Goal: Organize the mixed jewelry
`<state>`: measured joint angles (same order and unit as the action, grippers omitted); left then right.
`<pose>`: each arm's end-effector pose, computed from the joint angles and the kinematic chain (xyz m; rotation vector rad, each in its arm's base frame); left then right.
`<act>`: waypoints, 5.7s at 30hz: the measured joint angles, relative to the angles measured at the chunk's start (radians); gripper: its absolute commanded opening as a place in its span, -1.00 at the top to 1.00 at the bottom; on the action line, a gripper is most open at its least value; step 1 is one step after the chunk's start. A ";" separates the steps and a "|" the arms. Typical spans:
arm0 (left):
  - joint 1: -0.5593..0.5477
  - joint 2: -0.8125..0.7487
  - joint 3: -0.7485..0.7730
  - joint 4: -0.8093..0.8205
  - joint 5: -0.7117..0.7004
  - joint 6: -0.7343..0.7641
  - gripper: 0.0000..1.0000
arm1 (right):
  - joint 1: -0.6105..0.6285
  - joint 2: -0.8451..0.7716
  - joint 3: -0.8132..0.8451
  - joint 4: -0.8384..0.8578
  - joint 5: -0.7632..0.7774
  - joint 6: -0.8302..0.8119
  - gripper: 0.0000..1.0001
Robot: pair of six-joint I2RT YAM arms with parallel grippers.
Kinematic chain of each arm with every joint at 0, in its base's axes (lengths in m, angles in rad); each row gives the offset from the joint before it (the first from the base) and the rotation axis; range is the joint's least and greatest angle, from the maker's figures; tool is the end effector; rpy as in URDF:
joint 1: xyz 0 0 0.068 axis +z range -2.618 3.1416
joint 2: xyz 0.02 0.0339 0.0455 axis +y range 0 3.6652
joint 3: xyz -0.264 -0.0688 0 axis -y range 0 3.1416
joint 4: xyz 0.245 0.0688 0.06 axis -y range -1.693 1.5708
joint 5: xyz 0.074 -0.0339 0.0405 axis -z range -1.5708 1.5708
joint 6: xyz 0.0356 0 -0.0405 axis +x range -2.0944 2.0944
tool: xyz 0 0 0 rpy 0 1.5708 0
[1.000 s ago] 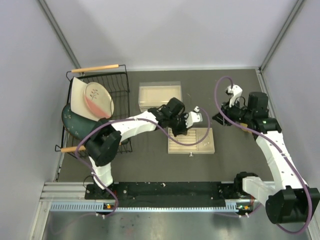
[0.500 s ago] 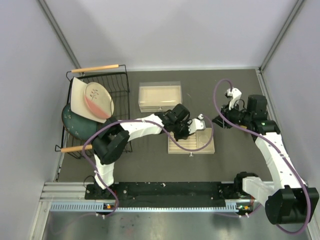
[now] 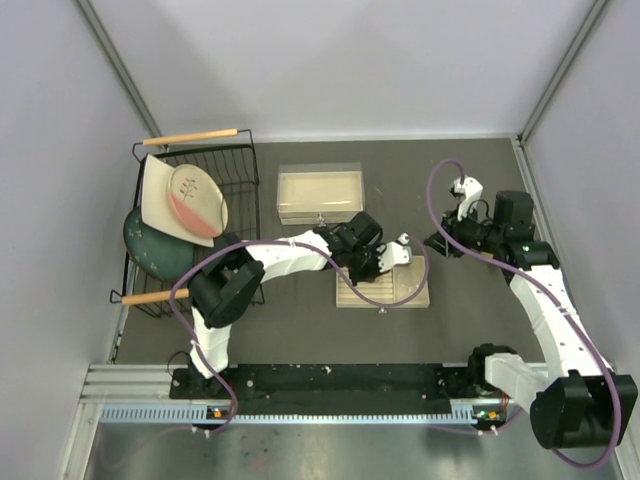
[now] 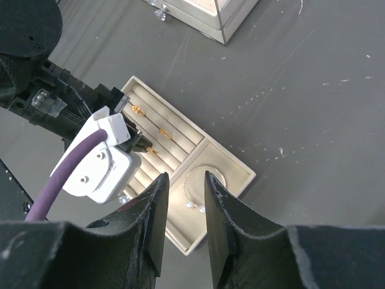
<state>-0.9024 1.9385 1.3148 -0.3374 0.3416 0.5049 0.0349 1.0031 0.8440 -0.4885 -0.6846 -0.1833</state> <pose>0.2450 -0.3295 0.1773 1.7546 1.8540 -0.5893 0.2096 0.0298 0.2952 -0.5970 2.0413 0.6669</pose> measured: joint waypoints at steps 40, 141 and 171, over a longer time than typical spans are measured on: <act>-0.025 0.031 0.018 -0.010 -0.056 0.048 0.99 | -0.005 0.000 -0.013 0.009 -0.013 0.000 0.39; -0.034 -0.005 0.092 -0.141 -0.069 -0.005 -0.01 | -0.006 0.013 -0.019 0.009 -0.016 0.000 0.37; -0.035 0.030 0.112 -0.146 -0.069 -0.005 0.10 | -0.006 0.013 -0.019 0.009 -0.016 -0.008 0.38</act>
<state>-0.9371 1.9686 1.4269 -0.4835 0.2726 0.4999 0.0292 1.0157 0.8246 -0.4793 -0.7010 -0.1909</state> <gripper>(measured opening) 0.457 0.312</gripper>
